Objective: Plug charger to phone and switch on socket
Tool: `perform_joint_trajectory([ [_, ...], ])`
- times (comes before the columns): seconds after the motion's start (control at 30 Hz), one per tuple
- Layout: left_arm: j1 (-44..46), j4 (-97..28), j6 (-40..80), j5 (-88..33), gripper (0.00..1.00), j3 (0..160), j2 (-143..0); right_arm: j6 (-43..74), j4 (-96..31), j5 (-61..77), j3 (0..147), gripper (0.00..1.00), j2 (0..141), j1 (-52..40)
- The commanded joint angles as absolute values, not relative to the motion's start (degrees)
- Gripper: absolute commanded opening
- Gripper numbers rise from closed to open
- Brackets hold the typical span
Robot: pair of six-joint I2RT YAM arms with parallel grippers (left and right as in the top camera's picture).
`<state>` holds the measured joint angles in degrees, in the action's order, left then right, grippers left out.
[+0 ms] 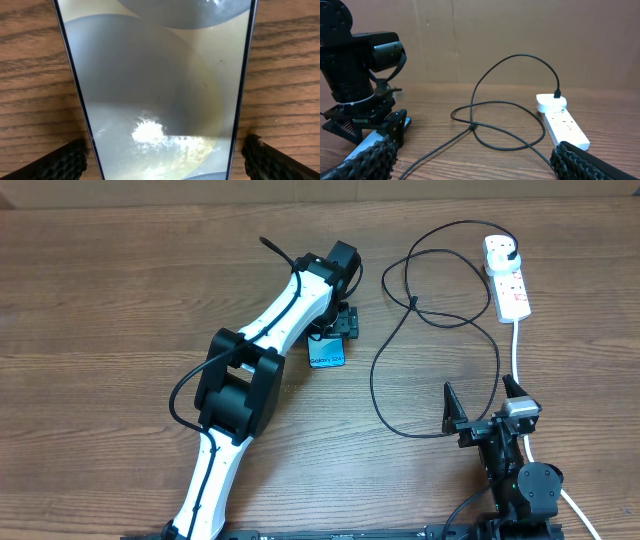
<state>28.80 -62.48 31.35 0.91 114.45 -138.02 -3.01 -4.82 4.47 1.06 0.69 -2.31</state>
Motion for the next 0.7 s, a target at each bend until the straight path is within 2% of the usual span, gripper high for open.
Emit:
perform_joint_trajectory([
  [0.0,28.7,-61.7,31.3,0.4,0.93,112.7,-139.4,-3.1,-4.6,4.1,0.5,1.00,0.2,-2.6],
  [0.67,28.7,-61.6,31.3,0.4,0.87,112.7,-139.4,-3.1,-4.6,4.1,0.5,1.00,0.2,-2.6],
])
